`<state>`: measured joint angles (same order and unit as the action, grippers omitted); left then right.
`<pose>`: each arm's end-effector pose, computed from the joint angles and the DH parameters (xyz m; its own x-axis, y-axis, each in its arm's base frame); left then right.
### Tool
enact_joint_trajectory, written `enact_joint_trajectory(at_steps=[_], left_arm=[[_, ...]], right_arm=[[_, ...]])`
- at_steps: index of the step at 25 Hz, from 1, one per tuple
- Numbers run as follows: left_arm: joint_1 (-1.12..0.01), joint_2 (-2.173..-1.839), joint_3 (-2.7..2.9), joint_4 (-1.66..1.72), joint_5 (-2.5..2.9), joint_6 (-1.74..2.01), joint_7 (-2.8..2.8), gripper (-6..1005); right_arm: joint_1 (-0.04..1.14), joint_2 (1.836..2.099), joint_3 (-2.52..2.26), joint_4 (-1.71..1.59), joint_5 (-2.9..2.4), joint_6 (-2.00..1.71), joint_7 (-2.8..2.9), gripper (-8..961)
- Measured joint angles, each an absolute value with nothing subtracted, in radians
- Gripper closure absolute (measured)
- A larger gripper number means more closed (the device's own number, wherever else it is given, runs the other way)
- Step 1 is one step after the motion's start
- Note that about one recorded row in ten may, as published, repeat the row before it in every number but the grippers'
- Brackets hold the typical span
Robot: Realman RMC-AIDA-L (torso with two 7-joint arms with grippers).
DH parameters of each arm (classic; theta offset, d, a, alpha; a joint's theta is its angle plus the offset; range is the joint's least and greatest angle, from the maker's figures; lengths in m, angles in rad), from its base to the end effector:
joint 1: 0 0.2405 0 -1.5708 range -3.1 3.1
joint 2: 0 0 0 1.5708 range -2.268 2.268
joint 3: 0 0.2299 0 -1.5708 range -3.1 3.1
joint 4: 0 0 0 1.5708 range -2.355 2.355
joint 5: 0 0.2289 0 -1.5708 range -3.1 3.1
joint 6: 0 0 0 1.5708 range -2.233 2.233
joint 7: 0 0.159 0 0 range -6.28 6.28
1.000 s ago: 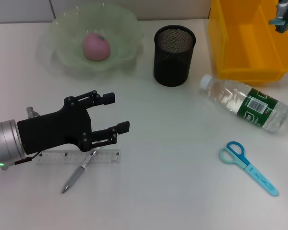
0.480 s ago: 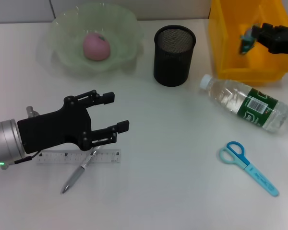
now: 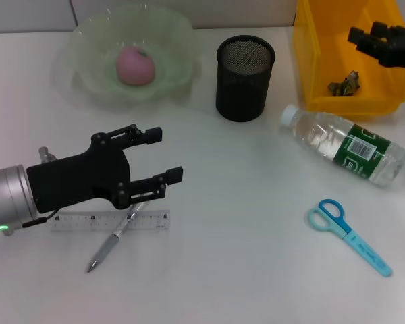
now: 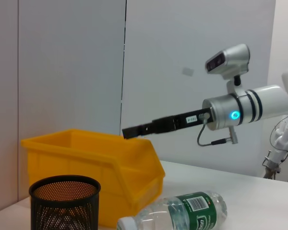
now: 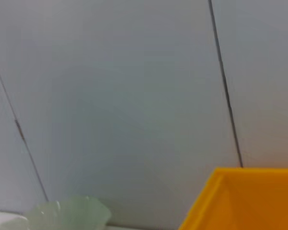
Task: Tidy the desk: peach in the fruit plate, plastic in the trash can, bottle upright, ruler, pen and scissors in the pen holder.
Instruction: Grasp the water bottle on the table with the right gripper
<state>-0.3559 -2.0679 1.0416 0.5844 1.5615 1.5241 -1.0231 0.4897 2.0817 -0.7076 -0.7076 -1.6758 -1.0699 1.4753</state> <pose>-0.2520 0.3004 -0.0248 0.7867 0.1080 0.6078 0.3067 -0.9229 -0.2330 0.2785 0.4059 0.0555 0.6221 -0.3089 -0.7194 -0.7502 -0.4982 -0.4347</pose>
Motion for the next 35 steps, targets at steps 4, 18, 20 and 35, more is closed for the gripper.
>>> enact_joint_trajectory(at_steps=[4,18,20,35], left_arm=[[-0.358,-2.068,1.041,0.584,1.561,1.523,-1.023,242],[-0.364,-2.067,1.042,0.586,1.56,1.524,-1.023,249],[-0.362,-2.068,1.043,0.586,1.56,1.527,-1.023,250],[-0.341,-2.068,1.049,0.584,1.56,1.534,-1.023,258]], right_arm=[[0.444,2.08,-0.711,-0.817,-1.656,-1.19,1.563,401],[0.485,2.063,-0.718,-1.449,-2.227,-1.651,2.15,180],[0.523,2.055,-0.721,-1.482,-2.309,-1.707,2.216,176],[0.606,2.075,-0.977,-1.469,-2.677,-1.749,2.274,177]])
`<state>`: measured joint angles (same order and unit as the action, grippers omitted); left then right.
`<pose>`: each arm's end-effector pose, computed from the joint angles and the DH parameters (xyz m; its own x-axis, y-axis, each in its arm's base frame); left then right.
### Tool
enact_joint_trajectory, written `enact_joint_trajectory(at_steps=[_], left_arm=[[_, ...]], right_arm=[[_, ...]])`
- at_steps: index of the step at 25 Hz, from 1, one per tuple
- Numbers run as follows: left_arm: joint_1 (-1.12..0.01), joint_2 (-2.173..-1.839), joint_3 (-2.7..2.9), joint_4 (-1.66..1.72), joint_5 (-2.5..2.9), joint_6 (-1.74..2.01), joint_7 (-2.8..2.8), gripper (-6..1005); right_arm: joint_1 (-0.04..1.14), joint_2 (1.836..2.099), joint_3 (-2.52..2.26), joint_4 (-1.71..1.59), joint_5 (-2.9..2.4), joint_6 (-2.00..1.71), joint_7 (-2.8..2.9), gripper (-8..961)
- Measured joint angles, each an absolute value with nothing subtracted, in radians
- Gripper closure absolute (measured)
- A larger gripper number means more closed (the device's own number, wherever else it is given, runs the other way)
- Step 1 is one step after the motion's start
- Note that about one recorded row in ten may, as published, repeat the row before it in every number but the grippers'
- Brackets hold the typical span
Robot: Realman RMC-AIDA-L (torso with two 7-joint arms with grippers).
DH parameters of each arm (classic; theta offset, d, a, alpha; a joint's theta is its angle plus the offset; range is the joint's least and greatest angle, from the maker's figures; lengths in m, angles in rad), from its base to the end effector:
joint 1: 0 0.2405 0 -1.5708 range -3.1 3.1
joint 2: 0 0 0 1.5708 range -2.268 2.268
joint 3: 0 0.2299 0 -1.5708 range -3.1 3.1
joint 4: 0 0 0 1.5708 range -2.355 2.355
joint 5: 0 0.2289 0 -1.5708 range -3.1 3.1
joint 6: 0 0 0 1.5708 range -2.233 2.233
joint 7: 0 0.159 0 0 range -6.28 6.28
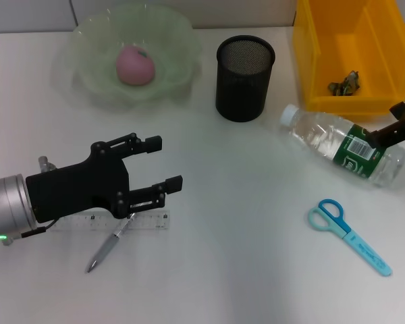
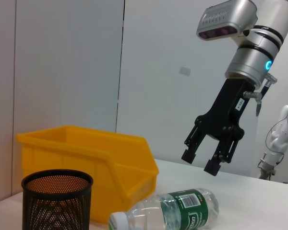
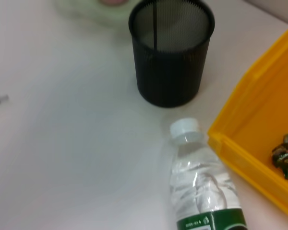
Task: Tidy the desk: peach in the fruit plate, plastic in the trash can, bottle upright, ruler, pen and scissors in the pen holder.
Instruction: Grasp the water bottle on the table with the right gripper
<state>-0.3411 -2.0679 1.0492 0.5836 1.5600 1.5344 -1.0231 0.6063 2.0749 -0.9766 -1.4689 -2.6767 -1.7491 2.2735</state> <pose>-0.2548 0.2948 -0.0259 0.7830 0.1190 0.6105 0.3128 -0.9237 -0.2212 0.1884 0.3654 0.0924 0.7645 -0.6322 0.1261 -0.5077 -0.7110 -0.4866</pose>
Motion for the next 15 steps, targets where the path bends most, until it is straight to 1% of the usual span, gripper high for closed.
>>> enact_joint_trajectory(at_steps=[15], left_arm=[[-0.33,-2.069,1.046,0.569,1.56,1.546,-1.011,266]], right_arm=[[0.644,2.077,-1.051,-1.346,-2.771,-1.659,2.275,176]])
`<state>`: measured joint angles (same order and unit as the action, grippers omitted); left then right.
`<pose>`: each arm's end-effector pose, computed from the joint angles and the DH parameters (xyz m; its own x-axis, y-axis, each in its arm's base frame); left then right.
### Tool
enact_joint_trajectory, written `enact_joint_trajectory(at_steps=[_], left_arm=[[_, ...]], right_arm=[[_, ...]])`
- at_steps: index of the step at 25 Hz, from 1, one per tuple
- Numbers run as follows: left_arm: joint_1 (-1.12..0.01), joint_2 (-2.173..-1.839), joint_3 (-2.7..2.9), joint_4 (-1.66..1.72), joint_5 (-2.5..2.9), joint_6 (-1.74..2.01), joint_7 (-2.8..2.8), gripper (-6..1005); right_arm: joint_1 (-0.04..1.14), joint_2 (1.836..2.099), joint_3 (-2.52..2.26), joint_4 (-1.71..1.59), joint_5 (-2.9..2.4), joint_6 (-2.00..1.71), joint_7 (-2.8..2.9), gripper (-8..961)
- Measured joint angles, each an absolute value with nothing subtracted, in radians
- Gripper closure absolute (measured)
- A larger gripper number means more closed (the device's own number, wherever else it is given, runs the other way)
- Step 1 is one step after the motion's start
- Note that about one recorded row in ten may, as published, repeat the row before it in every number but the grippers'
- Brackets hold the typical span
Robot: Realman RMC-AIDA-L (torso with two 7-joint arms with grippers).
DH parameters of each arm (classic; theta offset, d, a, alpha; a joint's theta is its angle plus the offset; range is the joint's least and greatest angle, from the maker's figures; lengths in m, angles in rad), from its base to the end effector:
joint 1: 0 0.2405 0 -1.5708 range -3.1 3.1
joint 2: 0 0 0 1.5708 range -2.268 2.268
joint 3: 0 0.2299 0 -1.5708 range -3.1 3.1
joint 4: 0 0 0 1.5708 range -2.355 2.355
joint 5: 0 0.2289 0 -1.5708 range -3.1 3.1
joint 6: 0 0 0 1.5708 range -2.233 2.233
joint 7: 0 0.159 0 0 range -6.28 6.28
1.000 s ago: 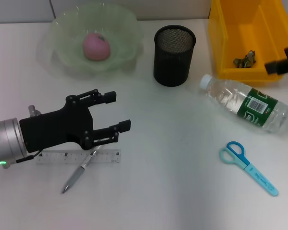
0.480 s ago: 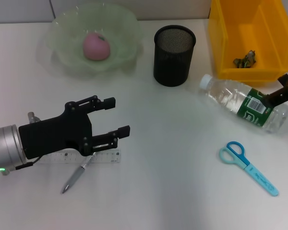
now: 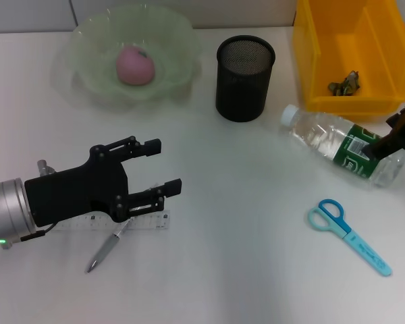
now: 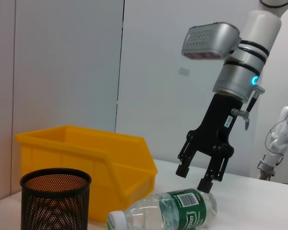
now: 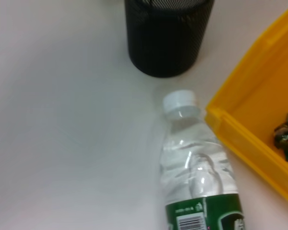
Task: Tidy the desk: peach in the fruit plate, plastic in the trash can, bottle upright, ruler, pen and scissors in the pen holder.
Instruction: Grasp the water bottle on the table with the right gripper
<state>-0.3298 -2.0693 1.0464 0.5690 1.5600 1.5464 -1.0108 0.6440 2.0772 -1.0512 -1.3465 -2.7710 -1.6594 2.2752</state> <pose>-0.2584 0.2886 -0.0278 0.7762 0.1277 0.6174 0.3212 -0.9227 -0.2131 0.2004 0.3778 0.0692 0.7384 -0.6359 0.2247 -0.4671 -0.7225 -0.5097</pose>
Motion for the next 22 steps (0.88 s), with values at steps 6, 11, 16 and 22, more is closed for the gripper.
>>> enact_joint_trajectory(at_steps=[6,11,16,22], left_arm=[[-0.33,-2.069,1.045,0.569,1.56,1.546,-1.011,269],[-0.328,-2.069,1.045,0.568,1.56,1.546,-1.01,272],[-0.328,-2.068,1.044,0.565,1.56,1.546,-1.009,274],[-0.33,-2.068,1.042,0.562,1.56,1.546,-1.009,278]], right_arm=[[0.647,2.078,-1.076,-1.327,-2.784,-1.614,2.275,176],[0.662,2.078,-1.105,-1.288,-2.785,-1.606,2.272,175],[0.673,2.078,-1.107,-1.274,-2.786,-1.6,2.287,175],[0.675,2.079,-1.112,-1.252,-2.788,-1.583,2.288,174]])
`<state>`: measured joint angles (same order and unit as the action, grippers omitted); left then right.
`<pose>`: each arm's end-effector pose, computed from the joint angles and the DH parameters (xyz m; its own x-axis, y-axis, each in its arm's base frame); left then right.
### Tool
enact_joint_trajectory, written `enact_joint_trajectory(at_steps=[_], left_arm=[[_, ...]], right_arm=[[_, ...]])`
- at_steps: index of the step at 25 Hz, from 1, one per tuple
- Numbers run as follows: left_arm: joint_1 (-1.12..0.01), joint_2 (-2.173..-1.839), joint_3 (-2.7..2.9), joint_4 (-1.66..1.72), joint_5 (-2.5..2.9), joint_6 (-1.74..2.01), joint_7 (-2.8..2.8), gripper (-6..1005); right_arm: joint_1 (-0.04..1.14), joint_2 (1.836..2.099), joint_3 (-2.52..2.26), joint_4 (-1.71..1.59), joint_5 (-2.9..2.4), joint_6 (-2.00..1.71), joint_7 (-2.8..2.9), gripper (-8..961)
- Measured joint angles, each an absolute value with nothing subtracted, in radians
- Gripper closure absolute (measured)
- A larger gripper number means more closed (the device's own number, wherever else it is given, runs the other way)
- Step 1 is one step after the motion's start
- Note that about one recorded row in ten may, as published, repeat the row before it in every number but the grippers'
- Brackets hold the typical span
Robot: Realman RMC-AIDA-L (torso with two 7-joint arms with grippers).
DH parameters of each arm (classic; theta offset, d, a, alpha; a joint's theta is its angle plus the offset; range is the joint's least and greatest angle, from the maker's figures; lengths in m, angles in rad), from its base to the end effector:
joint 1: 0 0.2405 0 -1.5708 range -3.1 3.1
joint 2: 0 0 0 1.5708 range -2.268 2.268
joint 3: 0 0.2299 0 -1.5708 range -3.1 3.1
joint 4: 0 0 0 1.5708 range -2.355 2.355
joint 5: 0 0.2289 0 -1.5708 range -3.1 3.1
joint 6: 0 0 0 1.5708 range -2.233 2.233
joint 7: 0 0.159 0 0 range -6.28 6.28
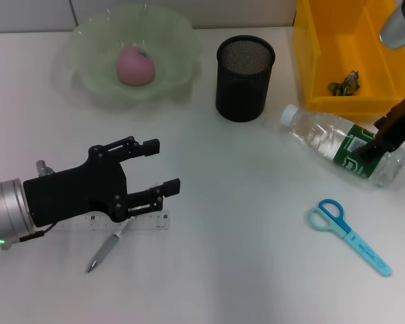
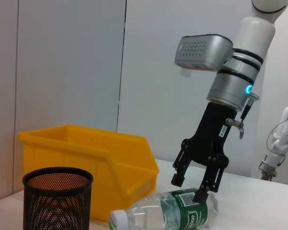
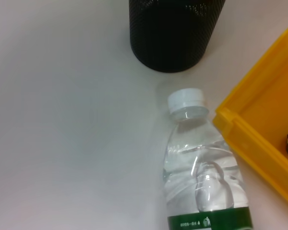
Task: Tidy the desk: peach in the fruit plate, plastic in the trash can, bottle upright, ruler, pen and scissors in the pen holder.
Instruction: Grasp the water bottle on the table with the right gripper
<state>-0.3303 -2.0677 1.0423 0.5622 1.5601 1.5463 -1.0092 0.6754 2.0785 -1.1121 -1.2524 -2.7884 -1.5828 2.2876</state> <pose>-0.2597 0.2884 -0.0276 0.7748 0.1313 0.6185 0.3265 -0.9208 -0.2136 0.2017 0.3868 0.0476 0.7381 -0.6195 0.2673 -0.4400 -0.7423 -0.5054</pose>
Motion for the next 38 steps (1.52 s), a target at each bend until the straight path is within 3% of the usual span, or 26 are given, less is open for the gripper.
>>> enact_joint_trajectory(at_steps=[38], left_arm=[[-0.328,-2.068,1.048,0.56,1.562,1.546,-1.009,298]], right_arm=[[0.691,2.083,-1.221,-1.073,-2.759,-1.433,2.282,175]])
